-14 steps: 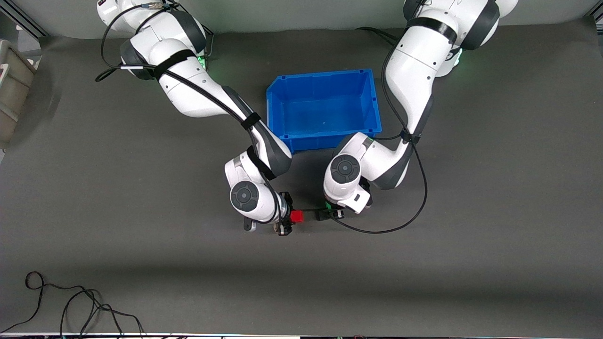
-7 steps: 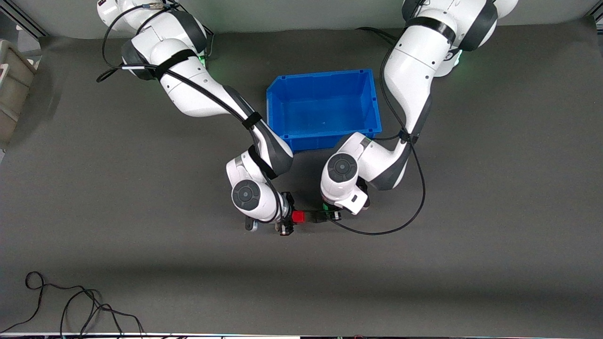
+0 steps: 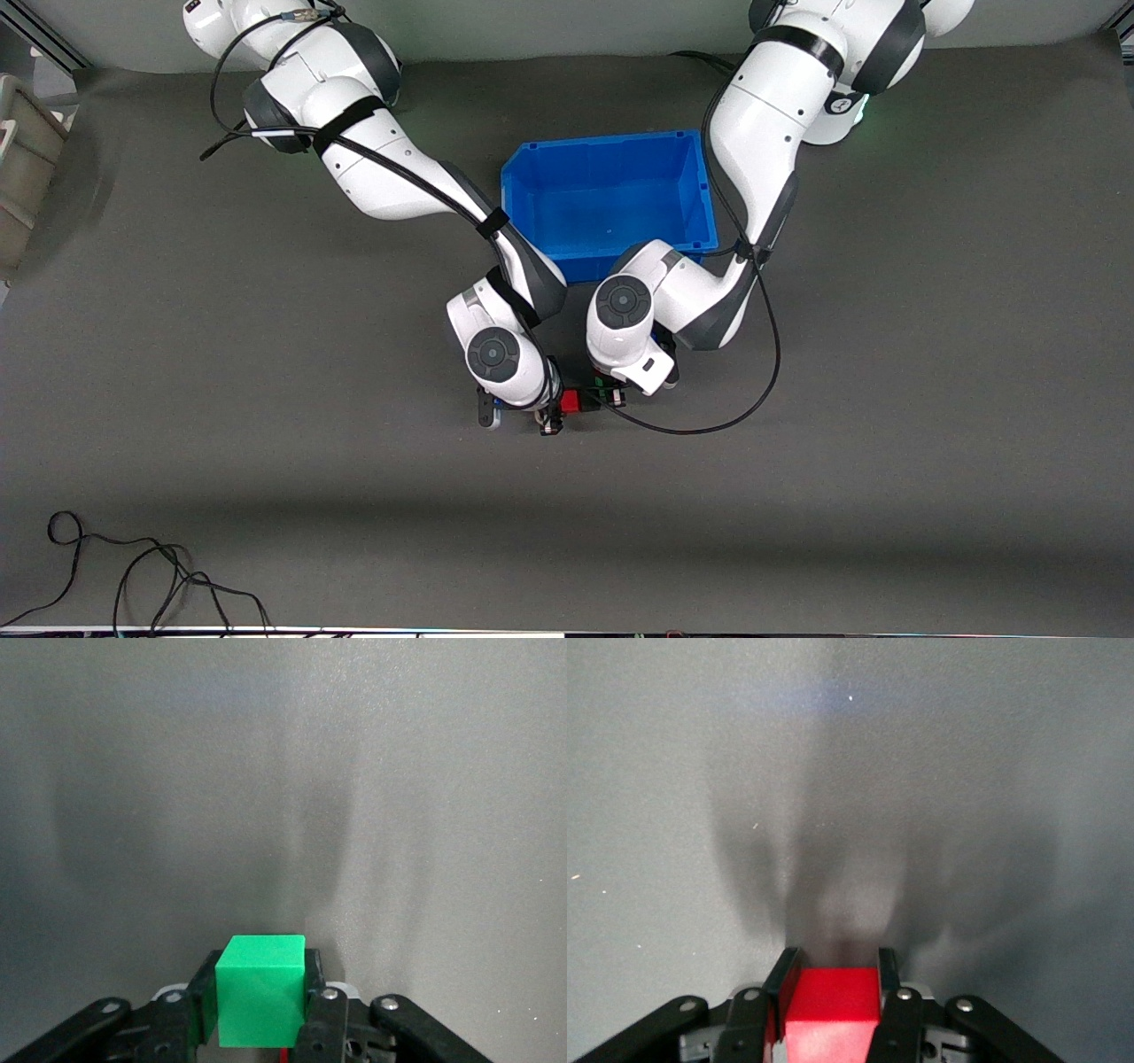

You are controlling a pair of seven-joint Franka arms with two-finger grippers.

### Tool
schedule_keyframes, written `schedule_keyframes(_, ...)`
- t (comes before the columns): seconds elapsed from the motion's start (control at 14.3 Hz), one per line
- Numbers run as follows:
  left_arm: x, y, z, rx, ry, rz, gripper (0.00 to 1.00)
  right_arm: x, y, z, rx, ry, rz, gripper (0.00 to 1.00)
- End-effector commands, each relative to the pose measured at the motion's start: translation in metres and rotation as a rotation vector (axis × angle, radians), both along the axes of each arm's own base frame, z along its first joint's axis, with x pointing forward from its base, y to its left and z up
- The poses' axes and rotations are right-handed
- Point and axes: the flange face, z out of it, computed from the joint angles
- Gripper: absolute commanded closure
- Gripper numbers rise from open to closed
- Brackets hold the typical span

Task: Attach green and red cubes to black cube
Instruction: 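Press the red and green cubes against the black cube with both grippers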

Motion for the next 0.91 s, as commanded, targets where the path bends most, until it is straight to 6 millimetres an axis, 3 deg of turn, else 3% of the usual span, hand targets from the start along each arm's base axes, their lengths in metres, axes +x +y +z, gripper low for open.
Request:
schedule_keyframes(0.0,0.003,-0.009,0.0,0.003,-0.024,-0.013,1.0,0.003,0.005,0.003,-0.002,-0.021,-0.016,1.0)
schedule_keyframes(0.49,0.002,-0.007,-0.005,0.007,-0.019,-0.011,1.0,0.01,-0.002,0.004,0.015,-0.036,-0.018,1.0)
schedule_keyframes(0.56,0.004,-0.005,-0.005,0.009,-0.019,-0.009,0.6,0.011,-0.003,0.004,0.015,-0.037,-0.016,1.0)
schedule_keyframes(0.63,0.006,-0.003,-0.006,0.011,-0.021,-0.009,0.35,0.012,-0.005,0.004,0.017,-0.035,-0.018,1.0)
schedule_keyframes(0.7,0.007,-0.001,-0.005,0.009,-0.021,-0.003,0.07,0.013,-0.005,0.005,0.019,-0.038,-0.02,0.94)
schedule_keyframes(0.77,0.008,0.0,-0.005,0.008,-0.02,0.007,0.0,0.014,-0.007,0.006,0.021,-0.039,-0.021,0.8)
schedule_keyframes(0.84,0.008,0.0,-0.005,0.009,-0.021,0.008,0.0,0.014,-0.006,0.007,0.022,-0.041,-0.016,0.74)
